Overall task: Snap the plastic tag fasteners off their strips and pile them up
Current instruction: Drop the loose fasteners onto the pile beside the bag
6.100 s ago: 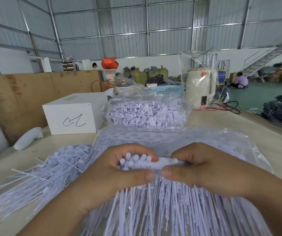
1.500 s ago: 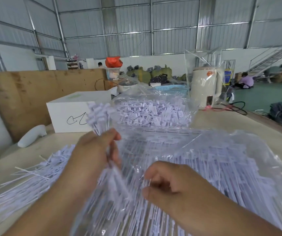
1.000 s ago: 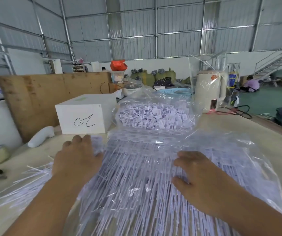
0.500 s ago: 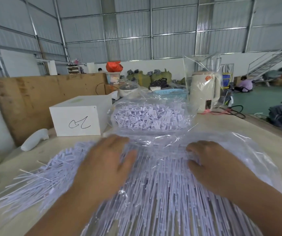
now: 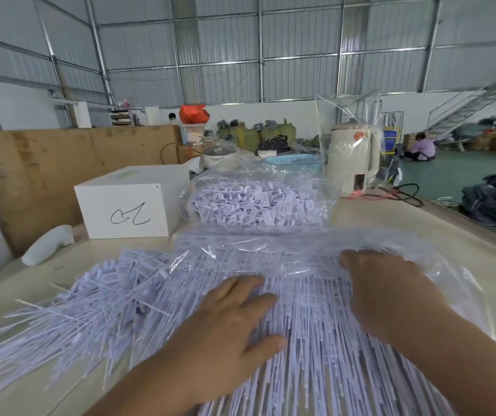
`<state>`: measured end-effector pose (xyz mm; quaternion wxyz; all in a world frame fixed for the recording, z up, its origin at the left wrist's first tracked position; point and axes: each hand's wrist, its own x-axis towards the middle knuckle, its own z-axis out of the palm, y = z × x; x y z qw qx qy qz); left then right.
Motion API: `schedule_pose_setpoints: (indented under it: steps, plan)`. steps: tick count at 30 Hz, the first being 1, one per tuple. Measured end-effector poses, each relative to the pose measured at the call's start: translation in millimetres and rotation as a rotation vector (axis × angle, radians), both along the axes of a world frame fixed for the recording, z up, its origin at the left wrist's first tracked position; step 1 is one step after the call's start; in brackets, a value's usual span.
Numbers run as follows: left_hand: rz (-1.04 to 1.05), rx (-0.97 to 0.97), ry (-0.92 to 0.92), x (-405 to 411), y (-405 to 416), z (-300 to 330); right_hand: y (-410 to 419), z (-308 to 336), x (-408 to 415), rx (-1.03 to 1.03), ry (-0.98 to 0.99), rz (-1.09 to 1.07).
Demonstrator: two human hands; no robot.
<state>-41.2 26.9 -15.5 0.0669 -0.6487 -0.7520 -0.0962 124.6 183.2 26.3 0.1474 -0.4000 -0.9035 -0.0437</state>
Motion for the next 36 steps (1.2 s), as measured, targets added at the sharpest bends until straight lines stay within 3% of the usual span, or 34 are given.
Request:
schedule_pose_setpoints:
  steps: [8,15,22,24,27,29,32,36]
  plan:
    - [0.018,-0.009,-0.068,3.8,3.2,-4.0,1.2,2.0,2.3,0.010,-0.035,-0.001]
    - [0.049,0.039,-0.191,7.3,5.0,-8.5,-8.0,8.1,-1.6,0.131,0.141,0.044]
    - [0.005,0.087,-0.231,11.1,14.4,-10.5,-32.7,24.1,1.5,0.172,0.356,0.436]
    - [-0.050,0.157,-0.350,11.5,18.2,-10.5,-42.3,24.8,1.7,0.140,0.411,0.577]
    - [-0.122,0.221,-0.549,14.0,15.9,-12.6,-56.0,23.1,0.9,0.128,0.367,0.715]
    - [-0.181,0.280,-0.522,15.0,14.7,-14.9,-59.3,24.0,1.8,0.134,0.285,0.793]
    - [-0.224,0.472,-0.290,21.3,16.2,-6.9,-61.9,30.2,4.2,0.031,0.269,0.804]
    - [-0.230,0.451,-0.469,33.9,20.0,-2.6,-65.9,31.8,7.9,0.045,0.250,0.693]
